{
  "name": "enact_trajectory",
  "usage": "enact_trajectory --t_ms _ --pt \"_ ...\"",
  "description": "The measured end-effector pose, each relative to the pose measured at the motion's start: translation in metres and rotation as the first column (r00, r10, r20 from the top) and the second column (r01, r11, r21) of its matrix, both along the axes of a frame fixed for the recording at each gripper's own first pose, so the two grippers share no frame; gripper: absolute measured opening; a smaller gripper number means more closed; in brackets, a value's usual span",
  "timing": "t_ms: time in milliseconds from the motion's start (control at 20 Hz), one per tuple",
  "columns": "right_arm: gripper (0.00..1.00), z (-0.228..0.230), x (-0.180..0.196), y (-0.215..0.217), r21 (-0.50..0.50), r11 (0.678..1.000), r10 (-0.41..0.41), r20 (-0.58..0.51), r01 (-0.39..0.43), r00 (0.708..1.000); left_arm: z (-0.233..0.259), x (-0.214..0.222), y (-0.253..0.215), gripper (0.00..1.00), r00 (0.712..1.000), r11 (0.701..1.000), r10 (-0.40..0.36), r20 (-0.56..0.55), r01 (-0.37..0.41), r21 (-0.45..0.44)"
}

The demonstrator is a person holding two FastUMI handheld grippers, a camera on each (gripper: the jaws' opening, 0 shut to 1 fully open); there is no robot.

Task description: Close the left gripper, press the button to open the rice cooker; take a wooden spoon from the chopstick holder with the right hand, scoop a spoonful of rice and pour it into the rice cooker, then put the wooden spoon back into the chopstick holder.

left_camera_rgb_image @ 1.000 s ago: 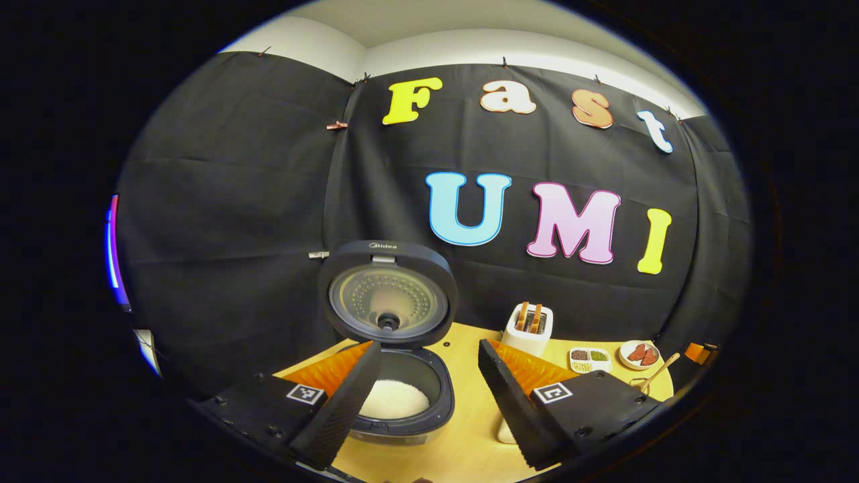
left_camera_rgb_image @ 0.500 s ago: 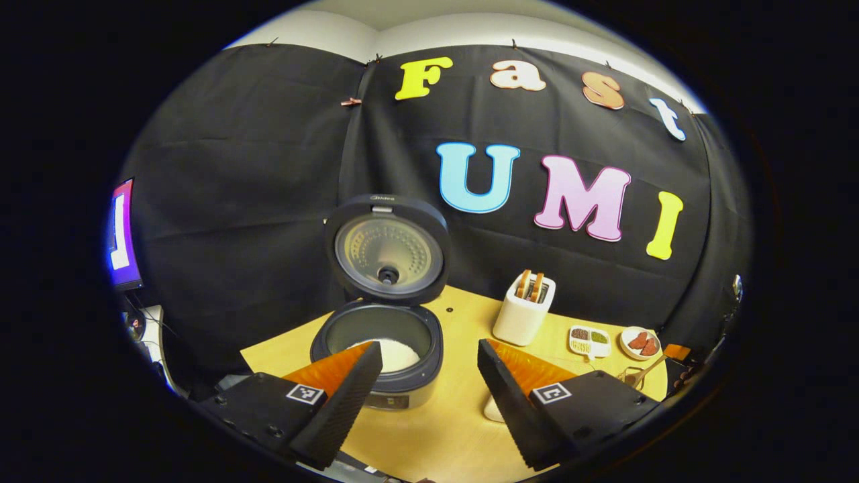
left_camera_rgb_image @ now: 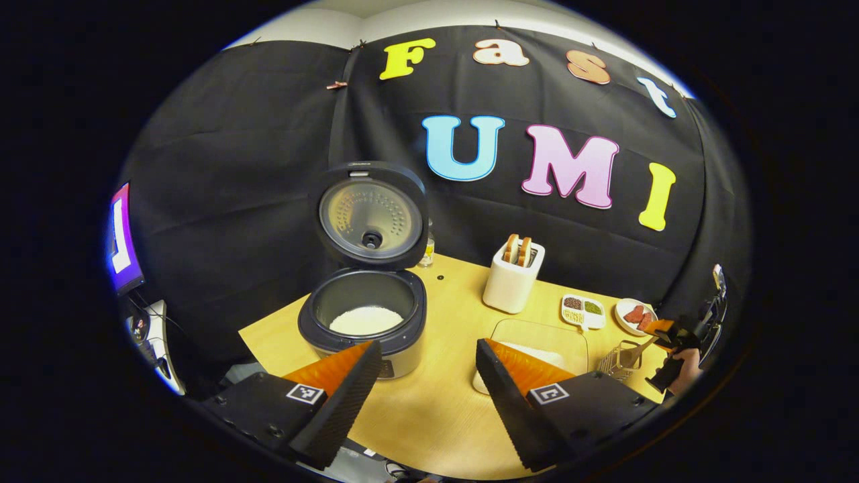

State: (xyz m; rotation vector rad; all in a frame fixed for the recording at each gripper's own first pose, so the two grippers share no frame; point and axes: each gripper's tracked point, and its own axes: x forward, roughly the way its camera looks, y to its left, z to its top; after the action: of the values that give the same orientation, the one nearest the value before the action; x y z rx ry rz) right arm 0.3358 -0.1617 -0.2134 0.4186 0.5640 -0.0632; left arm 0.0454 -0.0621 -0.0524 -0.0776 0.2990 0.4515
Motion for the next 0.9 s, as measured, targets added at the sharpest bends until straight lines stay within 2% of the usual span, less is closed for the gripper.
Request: enact_trajectory --t_ms 50,100,150,200,250,300,400,600,900 --pt "0.7 0.0 0.004 -0.001 -0.002 1.0 -0.012 0.006 0.012 1.0 -0.003 -0.001 -0.003 0.95 1.0 1.0 -0.006 -0.007 0.006 0.005" --pt "0.54 -0.001 0.007 0.0 0.004 1.0 -0.011 0.011 0.011 1.0 -0.005 -0.002 -0.005 0.95 1.0 1.0 -0.01 -0.017 0.01 0.01" --pt "0.52 -0.001 0.006 0.004 0.01 1.0 -0.002 0.008 0.002 1.0 -0.01 -0.004 -0.007 0.95 1.0 1.0 -0.015 -0.027 0.015 0.012" --pt "0.43 -0.002 0.007 0.005 0.009 1.0 -0.002 0.007 0.002 1.0 -0.013 -0.004 -0.01 0.95 0.999 1.0 -0.02 -0.035 0.02 0.009" --pt "0.43 0.001 0.001 -0.002 -0.007 1.0 -0.021 0.001 0.021 1.0 -0.015 -0.005 -0.012 0.95 0.999 1.0 -0.024 -0.04 0.024 0.003" --pt "0.27 -0.003 0.013 0.003 0.01 1.0 -0.016 0.0 0.016 1.0 -0.017 -0.004 -0.015 0.95 0.999 1.0 -0.029 -0.043 0.029 -0.004" --pt "0.22 0.002 0.004 0.011 0.036 0.999 0.002 -0.004 -0.002 1.0 -0.02 -0.003 -0.02 0.95 0.998 0.999 -0.041 -0.045 0.041 -0.015" --pt "0.16 0.025 -0.003 0.025 -0.03 0.996 0.088 0.076 -0.086 0.993 -0.022 0.002 -0.026 0.95 0.996 0.997 -0.078 -0.042 0.077 -0.015" --pt "0.15 0.092 -0.013 0.034 -0.094 0.992 0.104 0.217 -0.086 0.971 -0.025 0.006 -0.018 0.96 0.993 0.993 -0.117 -0.02 0.117 -0.033"
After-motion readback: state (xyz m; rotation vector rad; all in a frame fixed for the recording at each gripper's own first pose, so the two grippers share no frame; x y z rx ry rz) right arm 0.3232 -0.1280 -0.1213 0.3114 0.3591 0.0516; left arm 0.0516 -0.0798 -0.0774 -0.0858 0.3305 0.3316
